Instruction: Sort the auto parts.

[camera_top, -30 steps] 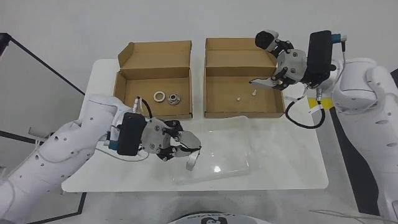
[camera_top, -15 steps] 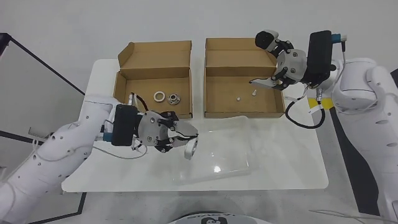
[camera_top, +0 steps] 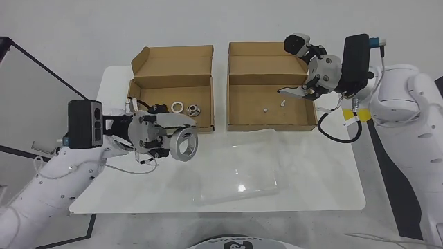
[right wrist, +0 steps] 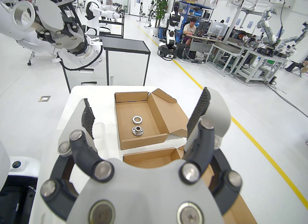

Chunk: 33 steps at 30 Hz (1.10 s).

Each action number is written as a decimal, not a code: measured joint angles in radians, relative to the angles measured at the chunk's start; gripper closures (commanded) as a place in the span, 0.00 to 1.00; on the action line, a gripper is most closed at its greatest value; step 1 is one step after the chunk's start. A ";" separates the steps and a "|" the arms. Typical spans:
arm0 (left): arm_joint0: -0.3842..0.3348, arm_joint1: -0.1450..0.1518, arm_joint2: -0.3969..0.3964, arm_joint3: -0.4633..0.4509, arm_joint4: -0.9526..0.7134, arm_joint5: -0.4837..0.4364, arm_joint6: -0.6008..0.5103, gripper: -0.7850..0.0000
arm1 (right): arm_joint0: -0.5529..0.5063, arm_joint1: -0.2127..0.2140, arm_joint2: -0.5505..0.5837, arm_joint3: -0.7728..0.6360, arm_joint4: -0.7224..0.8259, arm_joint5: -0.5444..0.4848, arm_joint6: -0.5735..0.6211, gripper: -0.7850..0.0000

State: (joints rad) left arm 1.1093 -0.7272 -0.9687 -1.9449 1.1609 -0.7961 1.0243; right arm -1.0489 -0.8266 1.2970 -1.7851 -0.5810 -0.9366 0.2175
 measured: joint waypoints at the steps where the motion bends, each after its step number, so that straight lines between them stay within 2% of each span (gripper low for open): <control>1: 0.000 -0.002 0.004 -0.007 -0.015 0.009 0.009 1.00 | 0.000 0.000 0.000 0.000 0.000 0.000 0.000 0.00; 14: -0.037 -0.040 0.087 -0.138 -0.156 0.140 0.141 1.00 | 0.000 0.000 0.000 0.000 0.000 0.000 0.000 0.00; 19: -0.058 -0.056 0.114 -0.151 -0.184 0.192 0.193 1.00 | 0.000 0.000 0.000 0.000 0.000 0.000 0.000 0.00; 26: -0.073 -0.070 0.135 -0.134 -0.199 0.233 0.233 1.00 | 0.000 0.000 0.000 0.000 0.000 0.000 0.000 0.00; 33: -0.038 -0.068 0.101 -0.024 -0.232 0.229 0.230 1.00 | 0.000 0.000 0.000 0.000 0.000 0.000 0.000 0.00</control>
State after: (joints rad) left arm 1.0709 -0.7954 -0.8679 -1.9690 0.9285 -0.5669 1.2539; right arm -1.0489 -0.8266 1.2970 -1.7851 -0.5810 -0.9366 0.2175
